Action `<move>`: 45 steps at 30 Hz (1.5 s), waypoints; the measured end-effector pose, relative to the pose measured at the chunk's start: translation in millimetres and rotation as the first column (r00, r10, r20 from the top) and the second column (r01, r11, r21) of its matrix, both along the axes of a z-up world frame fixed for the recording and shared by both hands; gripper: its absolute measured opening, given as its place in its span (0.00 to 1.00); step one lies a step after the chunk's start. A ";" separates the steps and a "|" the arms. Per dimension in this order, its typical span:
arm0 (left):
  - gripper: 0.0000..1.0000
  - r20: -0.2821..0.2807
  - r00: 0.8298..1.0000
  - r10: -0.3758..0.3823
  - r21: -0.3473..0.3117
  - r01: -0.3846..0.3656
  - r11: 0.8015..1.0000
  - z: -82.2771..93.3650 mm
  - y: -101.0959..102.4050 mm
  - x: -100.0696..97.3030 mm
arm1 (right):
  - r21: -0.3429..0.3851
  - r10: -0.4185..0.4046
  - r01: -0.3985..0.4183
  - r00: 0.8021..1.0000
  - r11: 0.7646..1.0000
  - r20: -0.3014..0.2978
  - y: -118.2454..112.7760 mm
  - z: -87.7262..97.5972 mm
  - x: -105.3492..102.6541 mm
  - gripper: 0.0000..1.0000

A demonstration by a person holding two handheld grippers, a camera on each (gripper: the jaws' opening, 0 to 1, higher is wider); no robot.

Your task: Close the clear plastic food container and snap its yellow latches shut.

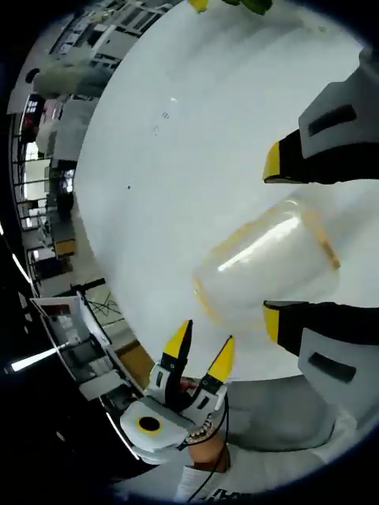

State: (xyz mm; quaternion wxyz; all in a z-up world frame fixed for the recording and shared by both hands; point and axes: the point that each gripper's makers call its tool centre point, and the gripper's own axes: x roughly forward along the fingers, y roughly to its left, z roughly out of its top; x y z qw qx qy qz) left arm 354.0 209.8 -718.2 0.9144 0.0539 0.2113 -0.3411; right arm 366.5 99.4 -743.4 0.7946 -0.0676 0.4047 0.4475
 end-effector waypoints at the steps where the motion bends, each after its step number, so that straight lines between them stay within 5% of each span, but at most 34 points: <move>1: 0.22 -0.019 1.000 0.015 -0.027 -0.016 1.000 -1.1 3.1 1.8 | 0.060 -0.050 0.051 0.999 0.997 -0.021 -5.4 0.6 -5.9 0.58; 4: 0.22 -0.059 0.997 0.050 -0.068 -0.054 0.996 -6.0 11.4 6.3 | 0.191 -0.166 0.179 0.983 0.965 -0.081 -18.0 1.0 -12.7 0.51; 8: 0.22 -0.161 0.985 0.062 -0.182 -0.091 0.979 -12.9 13.9 5.5 | 0.422 -0.221 0.237 0.971 0.875 -0.088 -30.8 6.1 -25.7 0.09; 11: 0.22 -0.190 0.979 0.072 -0.185 -0.108 0.977 -23.1 25.0 2.0 | 0.475 -0.266 0.310 0.951 0.824 -0.158 -41.1 -1.9 -36.4 0.27; 14: 0.21 -0.216 0.972 0.092 -0.170 -0.130 0.977 -33.1 34.3 1.0 | 0.426 -0.304 0.305 0.950 0.852 -0.073 -56.3 -19.9 -40.0 0.07; 18: 0.21 -0.260 0.958 0.118 -0.174 -0.167 0.971 -44.3 40.8 0.7 | 0.479 -0.350 0.369 0.927 0.797 -0.131 -52.6 -20.2 -39.3 0.05; 21: 0.21 -0.333 0.938 0.094 -0.232 -0.179 0.956 -50.1 32.8 -6.7 | 0.468 -0.338 0.347 0.935 0.813 -0.106 -43.8 -23.6 -39.3 0.02; 25: 0.19 -0.351 0.934 0.067 -0.243 -0.160 0.957 -56.4 26.0 -11.3 | 0.472 -0.317 0.338 0.940 0.814 -0.126 -33.2 -24.3 -38.3 0.02; 45: 0.17 -0.372 0.923 0.099 -0.216 -0.190 0.958 -55.8 51.6 -6.0 | 0.432 -0.297 0.328 0.945 0.840 -0.140 -4.6 -27.4 -32.7 0.04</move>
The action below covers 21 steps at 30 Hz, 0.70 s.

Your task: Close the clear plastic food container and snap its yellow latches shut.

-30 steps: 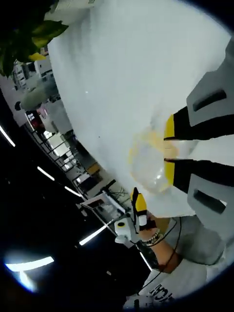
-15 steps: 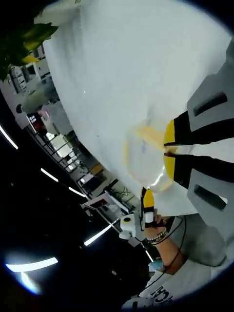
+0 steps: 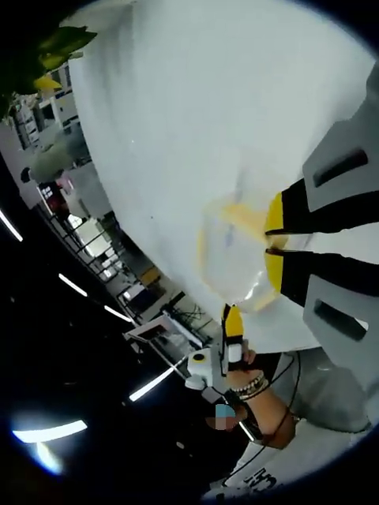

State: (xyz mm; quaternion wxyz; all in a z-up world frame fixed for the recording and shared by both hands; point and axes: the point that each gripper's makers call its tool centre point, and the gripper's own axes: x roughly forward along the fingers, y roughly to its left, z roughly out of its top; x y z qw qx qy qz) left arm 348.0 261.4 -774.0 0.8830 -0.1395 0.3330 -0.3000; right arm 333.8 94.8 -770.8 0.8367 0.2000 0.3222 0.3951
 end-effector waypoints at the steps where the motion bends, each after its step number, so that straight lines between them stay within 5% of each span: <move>1: 0.17 -0.003 1.000 0.002 0.003 -0.002 1.000 -0.6 4.9 2.6 | -0.006 0.006 -0.006 1.000 1.000 0.000 3.1 0.1 0.4 0.04; 21: 0.17 -0.011 0.995 0.096 0.035 -0.095 0.995 0.5 106.3 -1.0 | -0.110 0.080 -0.078 0.997 0.991 0.014 105.0 -0.6 11.3 0.05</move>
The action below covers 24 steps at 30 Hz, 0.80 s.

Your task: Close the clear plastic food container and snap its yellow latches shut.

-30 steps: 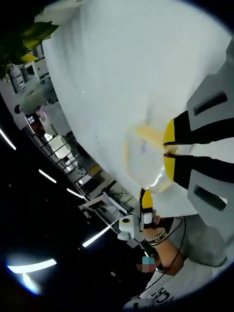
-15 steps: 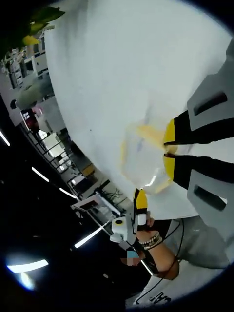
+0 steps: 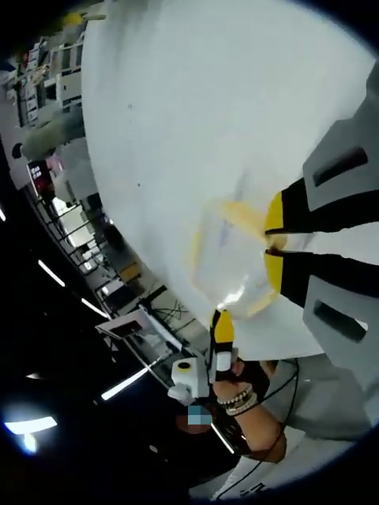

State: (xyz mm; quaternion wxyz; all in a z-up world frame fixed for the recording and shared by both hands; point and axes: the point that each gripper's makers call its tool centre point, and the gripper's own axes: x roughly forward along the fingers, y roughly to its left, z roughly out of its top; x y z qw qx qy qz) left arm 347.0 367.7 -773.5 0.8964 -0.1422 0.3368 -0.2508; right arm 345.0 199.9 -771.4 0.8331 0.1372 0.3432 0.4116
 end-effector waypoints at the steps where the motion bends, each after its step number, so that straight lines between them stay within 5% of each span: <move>1: 0.17 0.000 1.000 0.000 -0.002 0.000 1.000 0.0 2.6 0.4 | 0.001 -0.005 0.005 1.000 1.000 -0.001 3.5 -0.2 0.2 0.05; 10: 0.17 0.006 1.000 -0.016 -0.010 0.016 1.000 -0.2 12.7 19.8 | -0.019 -0.042 0.042 0.999 0.999 0.008 14.8 -0.3 9.4 0.05; 24: 0.17 0.027 0.999 -0.037 -0.025 0.037 0.999 -2.1 20.1 72.6 | -0.048 -0.084 0.086 0.996 0.995 0.028 21.8 -1.3 57.8 0.05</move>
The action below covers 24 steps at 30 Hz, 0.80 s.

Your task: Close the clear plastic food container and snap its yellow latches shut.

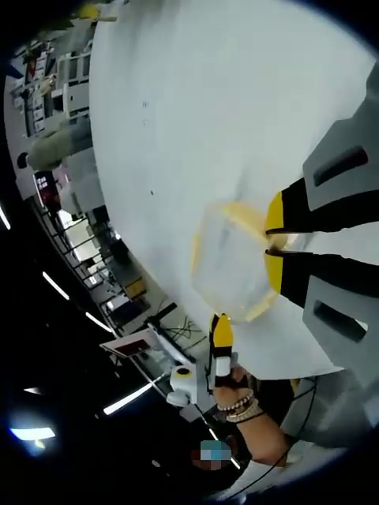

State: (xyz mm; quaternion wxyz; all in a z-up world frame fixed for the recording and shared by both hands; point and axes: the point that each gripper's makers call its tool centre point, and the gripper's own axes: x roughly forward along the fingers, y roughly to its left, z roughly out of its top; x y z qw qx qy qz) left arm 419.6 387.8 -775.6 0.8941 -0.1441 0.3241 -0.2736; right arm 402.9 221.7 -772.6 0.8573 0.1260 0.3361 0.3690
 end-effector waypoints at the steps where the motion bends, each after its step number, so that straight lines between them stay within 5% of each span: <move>1: 0.17 0.003 1.000 0.002 -0.011 -0.002 1.000 -0.2 0.8 6.0 | -0.001 -0.001 0.001 1.000 1.000 0.001 0.0 -0.6 5.3 0.05; 10: 0.17 0.009 1.000 0.023 -0.023 -0.023 0.999 0.2 3.4 36.7 | 0.009 -0.009 0.009 1.000 1.000 0.013 2.1 -0.6 32.9 0.05; 24: 0.15 0.072 0.997 0.006 0.022 -0.008 1.000 6.6 6.2 34.4 | -0.022 -0.025 0.026 0.999 0.999 0.047 1.5 0.9 25.7 0.10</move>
